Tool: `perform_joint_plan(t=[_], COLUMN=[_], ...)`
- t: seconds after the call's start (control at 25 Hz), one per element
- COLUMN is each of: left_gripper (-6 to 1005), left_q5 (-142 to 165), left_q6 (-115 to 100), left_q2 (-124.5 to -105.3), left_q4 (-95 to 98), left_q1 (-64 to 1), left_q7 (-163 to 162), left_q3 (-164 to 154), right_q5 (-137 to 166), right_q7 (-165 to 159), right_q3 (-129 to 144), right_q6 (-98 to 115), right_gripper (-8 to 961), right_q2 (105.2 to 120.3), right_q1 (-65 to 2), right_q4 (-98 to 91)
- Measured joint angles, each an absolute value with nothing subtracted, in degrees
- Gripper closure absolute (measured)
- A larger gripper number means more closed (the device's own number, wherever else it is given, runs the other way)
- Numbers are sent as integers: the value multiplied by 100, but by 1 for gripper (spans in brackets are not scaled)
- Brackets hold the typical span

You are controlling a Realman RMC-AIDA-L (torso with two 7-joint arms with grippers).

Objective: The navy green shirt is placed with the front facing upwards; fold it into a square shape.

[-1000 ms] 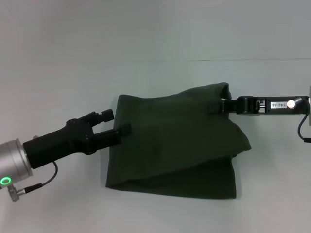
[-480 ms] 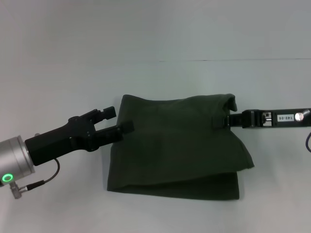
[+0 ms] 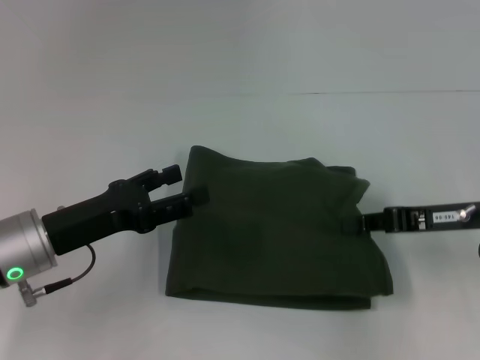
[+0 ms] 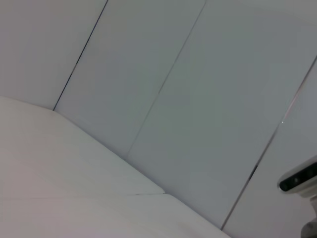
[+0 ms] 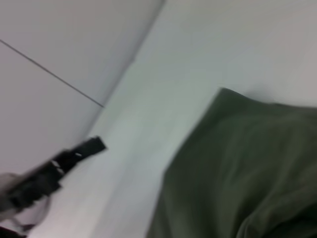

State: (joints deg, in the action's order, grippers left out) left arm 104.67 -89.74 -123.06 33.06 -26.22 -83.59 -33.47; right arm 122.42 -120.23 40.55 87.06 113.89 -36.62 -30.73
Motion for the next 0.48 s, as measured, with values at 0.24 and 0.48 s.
perform_joint_plan(t=[0.24,0.48], left_gripper=[92,92], left_q5=[10467,10467], left_q6=[-8835,-8453], left_q2=[-12305,-12305], left_q4=[3228,3225], left_q1=[-2699,-2816], left_q7=[-8359,-8365], left_q3=[-3345,-3322], right_q5=[12518,12694], right_q7=[-12023,-12023], right_q3=[4061,4011], right_q6=[8272,8221], right_gripper=[913,911], right_q2=[11411,11371], right_q1=[-3625,-3612], right_q4=[-2842,-2824])
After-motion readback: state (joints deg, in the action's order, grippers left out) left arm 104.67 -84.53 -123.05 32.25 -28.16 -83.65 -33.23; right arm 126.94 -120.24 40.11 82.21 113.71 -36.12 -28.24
